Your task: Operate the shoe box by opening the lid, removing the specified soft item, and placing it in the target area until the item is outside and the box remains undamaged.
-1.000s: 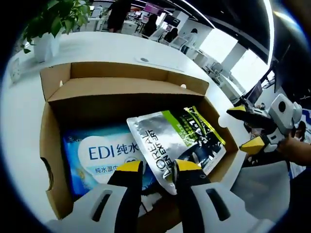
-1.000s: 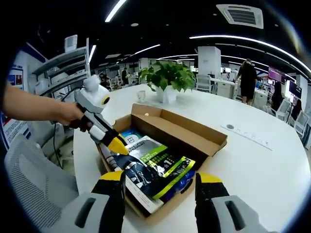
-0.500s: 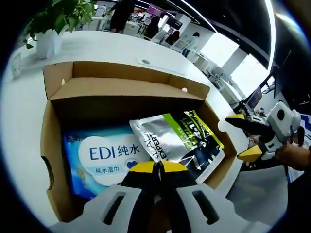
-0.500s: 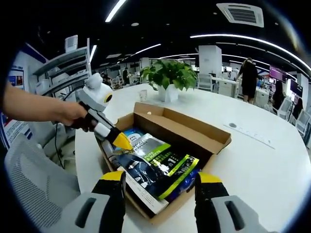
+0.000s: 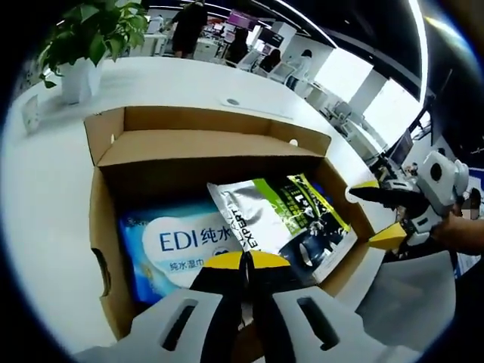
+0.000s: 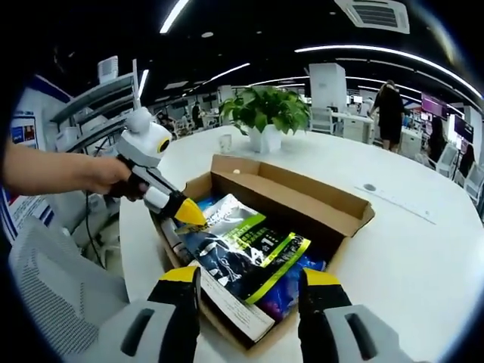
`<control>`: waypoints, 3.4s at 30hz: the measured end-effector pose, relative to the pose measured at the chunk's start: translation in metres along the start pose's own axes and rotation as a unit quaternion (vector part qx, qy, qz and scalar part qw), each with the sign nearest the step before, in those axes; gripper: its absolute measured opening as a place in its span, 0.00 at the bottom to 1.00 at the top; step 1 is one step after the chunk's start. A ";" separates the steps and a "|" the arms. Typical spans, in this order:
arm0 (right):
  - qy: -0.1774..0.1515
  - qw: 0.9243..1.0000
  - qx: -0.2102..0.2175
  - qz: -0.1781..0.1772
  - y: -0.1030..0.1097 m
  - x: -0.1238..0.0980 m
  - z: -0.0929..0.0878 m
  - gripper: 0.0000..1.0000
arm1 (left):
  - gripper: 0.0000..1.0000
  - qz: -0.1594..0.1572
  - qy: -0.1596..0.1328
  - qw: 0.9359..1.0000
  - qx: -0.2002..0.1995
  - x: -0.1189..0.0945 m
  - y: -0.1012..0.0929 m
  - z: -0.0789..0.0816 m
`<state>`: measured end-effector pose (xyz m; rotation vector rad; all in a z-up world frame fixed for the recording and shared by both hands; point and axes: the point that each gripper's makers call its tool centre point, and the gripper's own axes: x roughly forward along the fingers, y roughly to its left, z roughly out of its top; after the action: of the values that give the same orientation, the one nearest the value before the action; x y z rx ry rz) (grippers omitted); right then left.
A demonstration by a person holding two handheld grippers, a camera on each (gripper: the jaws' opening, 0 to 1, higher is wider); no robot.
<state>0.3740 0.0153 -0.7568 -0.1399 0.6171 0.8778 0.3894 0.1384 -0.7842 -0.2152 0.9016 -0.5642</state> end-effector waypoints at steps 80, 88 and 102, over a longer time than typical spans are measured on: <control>-0.004 0.991 0.130 -0.012 -0.013 -0.027 0.029 0.00 | 0.00 0.007 -0.038 0.998 0.045 -0.024 -0.045 0.040; -0.002 0.990 0.142 -0.018 -0.022 -0.044 0.022 0.00 | 0.00 0.003 -0.034 0.998 0.048 -0.015 -0.062 0.040; 0.006 0.986 0.163 -0.037 -0.045 -0.069 0.013 0.00 | 0.00 -0.010 -0.028 0.998 0.060 0.001 -0.094 0.050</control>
<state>0.3811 -0.0555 -0.7137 0.1261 0.7533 0.6942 0.3944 0.0572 -0.7161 -0.1304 0.8084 -0.6256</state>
